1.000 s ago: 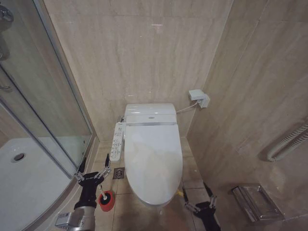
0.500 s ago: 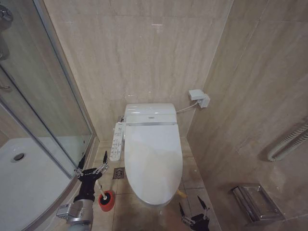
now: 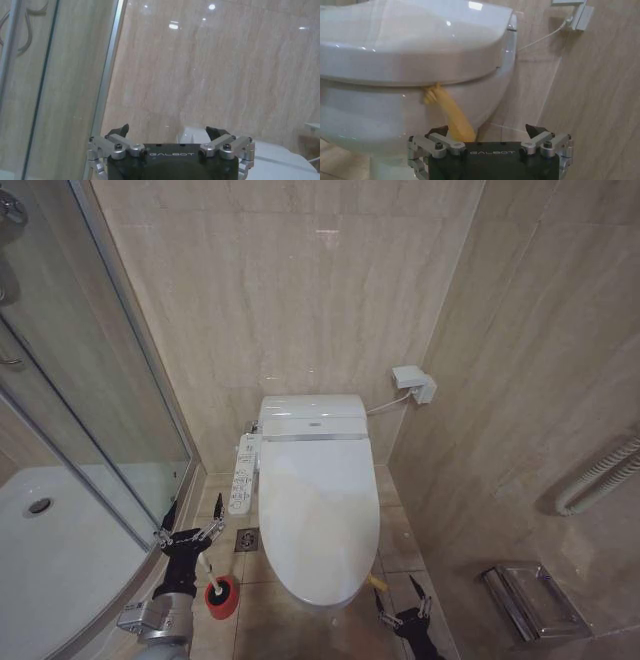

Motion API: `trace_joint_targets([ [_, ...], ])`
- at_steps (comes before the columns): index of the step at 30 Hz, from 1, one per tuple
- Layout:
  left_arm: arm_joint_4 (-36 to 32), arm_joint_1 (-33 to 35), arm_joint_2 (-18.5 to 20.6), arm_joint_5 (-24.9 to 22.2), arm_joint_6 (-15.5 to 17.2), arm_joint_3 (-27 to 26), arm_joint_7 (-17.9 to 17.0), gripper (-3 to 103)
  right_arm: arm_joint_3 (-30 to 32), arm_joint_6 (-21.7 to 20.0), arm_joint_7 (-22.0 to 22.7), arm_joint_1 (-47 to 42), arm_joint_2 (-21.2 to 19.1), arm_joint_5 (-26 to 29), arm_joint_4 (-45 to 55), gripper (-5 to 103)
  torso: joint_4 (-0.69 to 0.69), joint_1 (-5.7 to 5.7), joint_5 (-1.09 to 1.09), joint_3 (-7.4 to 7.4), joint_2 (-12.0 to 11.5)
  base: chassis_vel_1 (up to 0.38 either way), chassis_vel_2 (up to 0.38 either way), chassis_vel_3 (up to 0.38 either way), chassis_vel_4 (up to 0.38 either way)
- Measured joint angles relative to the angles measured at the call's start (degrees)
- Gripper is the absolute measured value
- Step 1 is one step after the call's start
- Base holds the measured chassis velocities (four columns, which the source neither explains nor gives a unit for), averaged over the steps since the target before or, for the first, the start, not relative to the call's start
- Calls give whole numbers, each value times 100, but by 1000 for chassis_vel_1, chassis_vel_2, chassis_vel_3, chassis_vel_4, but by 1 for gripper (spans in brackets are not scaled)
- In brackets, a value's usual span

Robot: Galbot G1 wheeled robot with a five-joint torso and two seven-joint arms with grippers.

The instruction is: Open the toilet lid, clean the toilet bowl with a toilet brush, close the toilet lid, and flush.

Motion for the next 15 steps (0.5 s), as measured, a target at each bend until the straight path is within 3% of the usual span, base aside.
trace_joint_targets([
  [8,37,21,-39,43,-1,5,-3,100,35,63,75,137,44,92,-213,100,-1,0,0,0,0,0,0,0,0],
  [9,37,27,-41,47,-2,-1,-2,100,33,70,75,145,49,99,-220,84,-1,0,0,0,0,0,0,0,0],
  [15,37,47,-40,53,-5,-33,-3,100,2,130,62,161,96,114,-261,84,0,0,0,0,0,0,0,0,0],
])
